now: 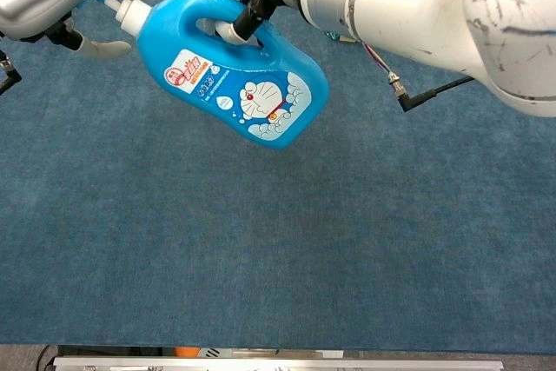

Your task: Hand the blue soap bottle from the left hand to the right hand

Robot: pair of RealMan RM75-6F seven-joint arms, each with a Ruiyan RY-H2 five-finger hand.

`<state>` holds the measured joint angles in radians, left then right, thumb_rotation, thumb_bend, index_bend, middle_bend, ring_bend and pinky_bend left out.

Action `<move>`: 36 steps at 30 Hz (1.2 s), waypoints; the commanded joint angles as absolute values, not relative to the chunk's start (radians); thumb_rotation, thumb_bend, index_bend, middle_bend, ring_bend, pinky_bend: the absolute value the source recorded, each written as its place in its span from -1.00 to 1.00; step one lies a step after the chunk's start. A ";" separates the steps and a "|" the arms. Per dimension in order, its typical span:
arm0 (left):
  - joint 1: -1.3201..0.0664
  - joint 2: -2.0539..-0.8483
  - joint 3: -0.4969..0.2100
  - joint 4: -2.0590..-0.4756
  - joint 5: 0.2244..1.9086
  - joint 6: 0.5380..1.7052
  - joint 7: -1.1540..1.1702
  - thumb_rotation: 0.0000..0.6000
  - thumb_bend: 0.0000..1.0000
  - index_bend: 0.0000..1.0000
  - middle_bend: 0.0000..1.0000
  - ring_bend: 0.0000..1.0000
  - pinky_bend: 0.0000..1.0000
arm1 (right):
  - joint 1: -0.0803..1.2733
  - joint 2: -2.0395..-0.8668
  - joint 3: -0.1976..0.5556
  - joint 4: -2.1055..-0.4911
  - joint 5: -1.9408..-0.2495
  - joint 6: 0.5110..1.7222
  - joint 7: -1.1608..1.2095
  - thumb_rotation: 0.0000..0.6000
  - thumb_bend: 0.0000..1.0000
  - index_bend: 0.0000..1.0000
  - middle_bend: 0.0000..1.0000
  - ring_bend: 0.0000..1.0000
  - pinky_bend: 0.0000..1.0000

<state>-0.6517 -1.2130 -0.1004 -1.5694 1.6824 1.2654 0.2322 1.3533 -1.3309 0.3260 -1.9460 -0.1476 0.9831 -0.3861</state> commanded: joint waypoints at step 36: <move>-0.612 -1.165 -0.141 -1.557 1.552 1.246 0.203 1.00 -0.63 -1.00 -1.00 -1.00 -0.44 | 1.302 -1.285 0.310 -1.951 -0.145 0.941 -0.377 1.00 0.04 0.17 -0.12 -0.21 0.02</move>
